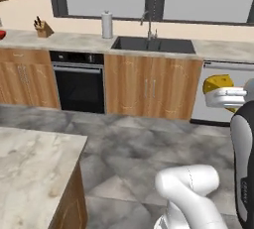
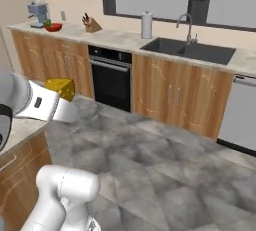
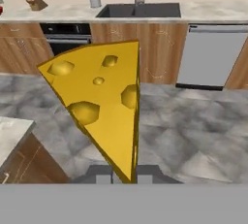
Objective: Pick the cheese from the fridge and the cheese grater from the cabinet and place them next to the salad bowl.
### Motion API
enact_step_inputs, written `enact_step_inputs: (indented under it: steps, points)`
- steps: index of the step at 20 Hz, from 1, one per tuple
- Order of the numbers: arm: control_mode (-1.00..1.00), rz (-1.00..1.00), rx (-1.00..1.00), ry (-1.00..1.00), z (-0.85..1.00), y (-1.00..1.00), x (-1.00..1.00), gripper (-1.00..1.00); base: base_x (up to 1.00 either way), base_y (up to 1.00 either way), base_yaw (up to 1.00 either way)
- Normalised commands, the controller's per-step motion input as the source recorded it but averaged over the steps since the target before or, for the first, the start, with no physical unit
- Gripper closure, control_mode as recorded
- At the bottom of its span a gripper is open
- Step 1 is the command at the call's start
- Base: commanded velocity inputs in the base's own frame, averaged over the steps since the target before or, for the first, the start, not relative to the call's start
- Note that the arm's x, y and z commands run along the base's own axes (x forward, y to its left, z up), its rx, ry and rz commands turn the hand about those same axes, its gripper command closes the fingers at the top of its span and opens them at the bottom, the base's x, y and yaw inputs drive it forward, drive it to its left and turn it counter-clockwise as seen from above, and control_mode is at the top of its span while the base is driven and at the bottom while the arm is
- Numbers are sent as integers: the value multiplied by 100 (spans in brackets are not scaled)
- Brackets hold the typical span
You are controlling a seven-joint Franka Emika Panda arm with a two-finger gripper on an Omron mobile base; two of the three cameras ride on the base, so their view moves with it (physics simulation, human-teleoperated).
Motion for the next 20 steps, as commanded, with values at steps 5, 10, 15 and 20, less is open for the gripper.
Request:
enact_step_inputs:
  steps: [5, 10, 15, 20]
  points:
    - [100, 0, 0, 0, 0, 0, 0, 100, 100, -40, 35]
    - [100, 0, 0, 0, 0, 0, 0, 100, 100, -41, 36]
    - [100, 0, 0, 0, 0, 0, 0, 100, 100, -26, 36]
    - [100, 0, 0, 0, 0, 0, 0, 100, 100, -5, 38]
